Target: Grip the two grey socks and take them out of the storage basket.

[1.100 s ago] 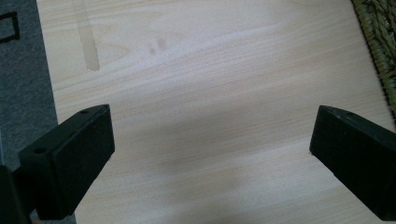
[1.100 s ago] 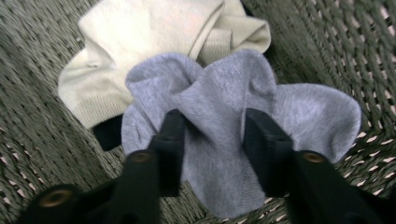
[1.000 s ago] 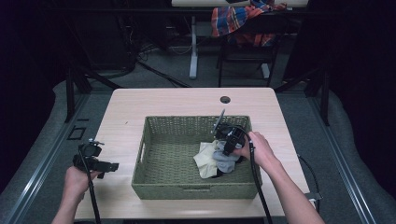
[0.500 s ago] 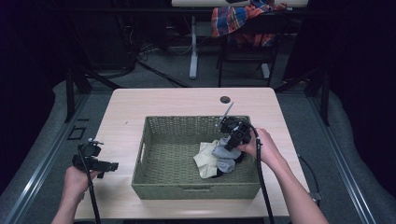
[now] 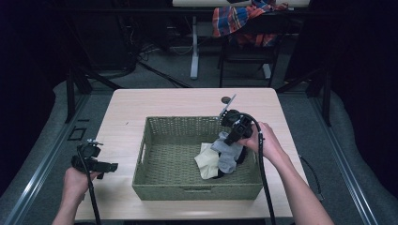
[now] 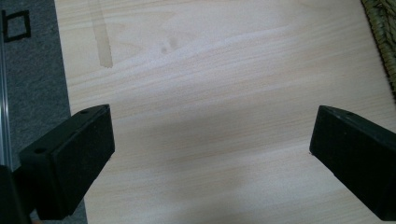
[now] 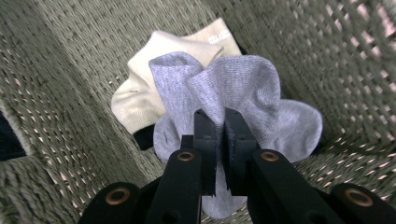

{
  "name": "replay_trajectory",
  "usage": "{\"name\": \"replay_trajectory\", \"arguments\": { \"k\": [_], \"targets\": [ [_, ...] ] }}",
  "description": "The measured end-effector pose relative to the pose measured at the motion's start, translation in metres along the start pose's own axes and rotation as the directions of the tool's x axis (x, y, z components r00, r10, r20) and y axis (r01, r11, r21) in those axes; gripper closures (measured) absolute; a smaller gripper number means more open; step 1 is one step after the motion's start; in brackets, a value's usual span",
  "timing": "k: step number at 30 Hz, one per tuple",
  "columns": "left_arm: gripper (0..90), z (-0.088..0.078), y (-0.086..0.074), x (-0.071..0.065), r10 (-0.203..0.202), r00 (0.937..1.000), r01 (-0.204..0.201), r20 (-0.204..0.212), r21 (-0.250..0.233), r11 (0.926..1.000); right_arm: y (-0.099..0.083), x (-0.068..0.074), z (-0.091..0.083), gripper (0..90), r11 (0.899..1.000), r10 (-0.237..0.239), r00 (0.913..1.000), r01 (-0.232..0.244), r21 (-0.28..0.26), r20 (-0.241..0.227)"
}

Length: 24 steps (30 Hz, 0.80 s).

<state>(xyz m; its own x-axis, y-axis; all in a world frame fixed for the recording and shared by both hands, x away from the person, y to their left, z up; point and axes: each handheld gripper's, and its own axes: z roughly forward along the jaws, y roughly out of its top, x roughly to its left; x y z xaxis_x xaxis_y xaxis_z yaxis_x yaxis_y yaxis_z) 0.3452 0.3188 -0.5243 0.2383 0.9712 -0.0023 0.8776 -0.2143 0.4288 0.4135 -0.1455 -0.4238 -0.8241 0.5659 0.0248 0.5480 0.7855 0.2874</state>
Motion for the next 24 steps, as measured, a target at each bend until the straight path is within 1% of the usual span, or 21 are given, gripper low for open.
{"name": "replay_trajectory", "arguments": {
  "k": [2,6,8,12,15,16,18,19,20,21,22,24],
  "targets": [
    [0.3,0.001,0.000,0.000,-0.001,1.0000,0.001,0.001,0.002,1.0000,0.002,0.001,-0.003,86.1,1.000,0.006,1.0000,-0.006,-0.013,0.001],
    [0.3,0.001,0.001,-0.001,0.004,1.0000,-0.004,0.000,0.007,1.0000,0.008,-0.001,-0.011,86.1,1.000,-0.006,1.0000,0.006,-0.016,-0.001],
    [0.3,0.002,0.001,0.000,0.003,1.0000,-0.003,-0.001,0.010,0.9999,0.009,-0.001,-0.011,86.1,1.000,-0.002,1.0000,0.002,-0.019,0.002],
    [0.3,0.001,0.001,-0.001,0.005,1.0000,-0.005,-0.002,0.002,1.0000,0.011,-0.002,-0.013,86.3,1.000,-0.008,1.0000,0.008,-0.010,0.001],
    [0.3,0.000,0.000,0.001,-0.003,1.0000,0.003,-0.004,0.002,1.0000,0.012,-0.003,-0.016,86.3,1.000,-0.009,1.0000,0.009,-0.011,0.004],
    [0.3,0.000,0.000,0.002,-0.007,1.0000,0.007,-0.002,0.001,1.0000,0.012,-0.003,-0.017,86.2,1.000,0.004,1.0000,-0.004,-0.031,-0.002],
    [0.2,-0.001,-0.001,0.002,-0.006,1.0000,0.006,-0.004,-0.004,1.0000,0.013,-0.004,-0.023,86.3,0.999,-0.006,1.0000,0.006,-0.031,0.005],
    [0.3,-0.001,-0.001,0.002,-0.006,1.0000,0.006,-0.004,-0.004,1.0000,0.013,-0.004,-0.023,86.3,0.999,-0.006,1.0000,0.006,-0.031,0.005],
    [0.3,-0.001,-0.001,0.002,-0.005,1.0000,0.005,-0.004,-0.005,1.0000,0.013,-0.003,-0.024,86.3,0.999,0.006,1.0000,-0.006,-0.045,0.004],
    [0.3,-0.001,0.000,0.002,-0.003,1.0000,0.003,-0.004,-0.005,1.0000,0.013,-0.004,-0.026,86.3,0.999,0.001,1.0000,0.000,-0.041,0.009],
    [0.3,0.000,0.000,0.002,-0.004,1.0000,0.004,0.000,-0.003,1.0000,0.013,-0.006,-0.029,86.3,0.999,0.006,1.0000,-0.005,-0.049,0.007],
    [0.3,0.000,0.000,0.002,-0.005,1.0000,0.005,0.000,-0.003,1.0000,0.014,-0.007,-0.031,86.3,0.999,0.004,1.0000,-0.003,-0.052,0.008]
  ]
}}
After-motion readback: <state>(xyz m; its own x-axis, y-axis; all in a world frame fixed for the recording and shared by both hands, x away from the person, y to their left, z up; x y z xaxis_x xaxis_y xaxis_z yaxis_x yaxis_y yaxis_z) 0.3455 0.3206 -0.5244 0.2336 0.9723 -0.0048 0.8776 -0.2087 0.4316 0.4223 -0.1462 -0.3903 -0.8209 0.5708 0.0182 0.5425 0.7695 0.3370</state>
